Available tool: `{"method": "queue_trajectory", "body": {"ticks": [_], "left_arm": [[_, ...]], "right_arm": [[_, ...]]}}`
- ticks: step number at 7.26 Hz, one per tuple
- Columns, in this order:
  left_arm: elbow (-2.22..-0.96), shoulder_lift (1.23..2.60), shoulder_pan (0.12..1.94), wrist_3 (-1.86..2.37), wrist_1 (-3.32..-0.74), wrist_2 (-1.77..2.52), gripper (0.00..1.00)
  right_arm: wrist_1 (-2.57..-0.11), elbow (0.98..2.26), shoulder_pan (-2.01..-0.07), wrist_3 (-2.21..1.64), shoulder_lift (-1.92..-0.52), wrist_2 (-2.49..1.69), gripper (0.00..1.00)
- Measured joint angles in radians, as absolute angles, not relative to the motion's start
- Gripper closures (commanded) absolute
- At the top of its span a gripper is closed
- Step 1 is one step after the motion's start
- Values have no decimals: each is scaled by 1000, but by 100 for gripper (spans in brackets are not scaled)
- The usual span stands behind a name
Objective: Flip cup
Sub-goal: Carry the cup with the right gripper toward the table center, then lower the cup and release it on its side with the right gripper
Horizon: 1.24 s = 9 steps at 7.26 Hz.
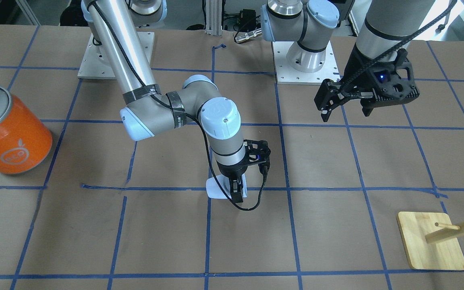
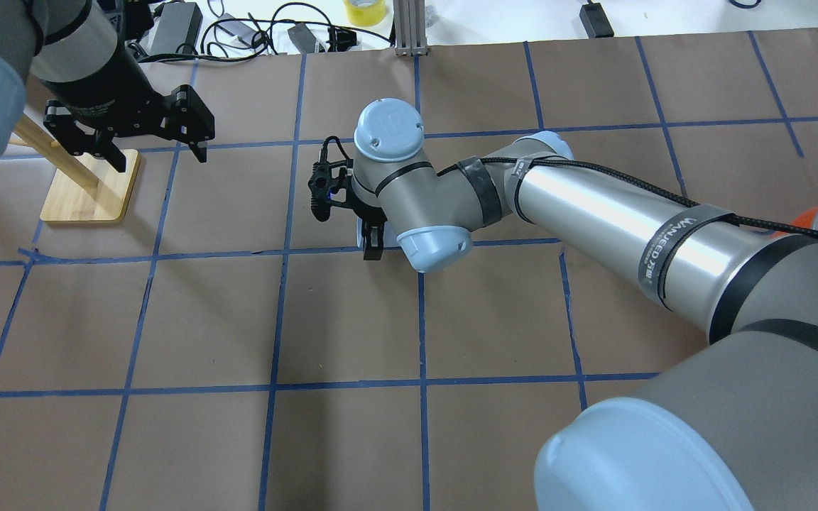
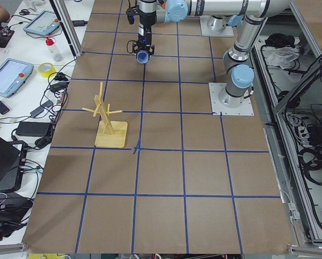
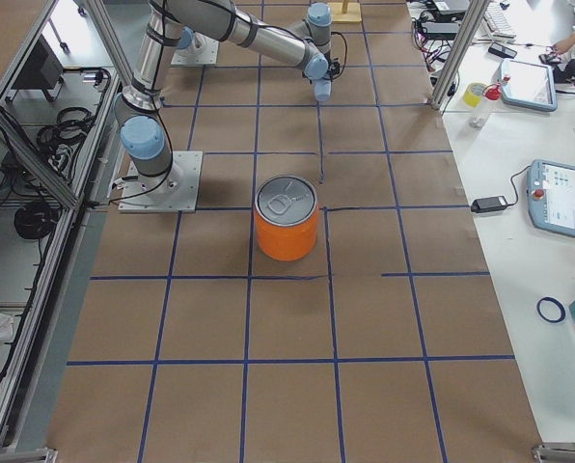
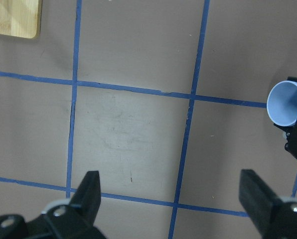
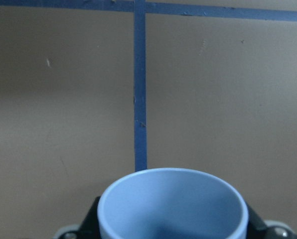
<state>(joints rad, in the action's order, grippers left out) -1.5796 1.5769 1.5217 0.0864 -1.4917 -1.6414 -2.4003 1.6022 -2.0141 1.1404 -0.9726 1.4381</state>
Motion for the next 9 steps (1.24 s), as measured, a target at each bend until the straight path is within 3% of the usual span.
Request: {"method": "queue_trajectory", "body": {"ticks": [2,3,4,5,9], "left_arm": [[-1580,1577,1522,85,-1491,-1641,0],[-1580,1577,1522,83,-1491,-1641,0],[-1580,1577,1522,82,-1491,-1641,0],[-1580,1577,1522,81,-1491,-1641,0],[-1580,1577,1522,80,-1491,-1640,0]], "right_arm": [[-2405,1602,-2012,1157,-961,1442,69],[-2405,1601,-2011,1155,-957,1442,44],[-2405,1601,-2010,1149,-954,1441,28],[-2404,1600,-2008,1147,-951,1435,0],[-2397,1585,-1992,1147,-972,1431,0]]}}
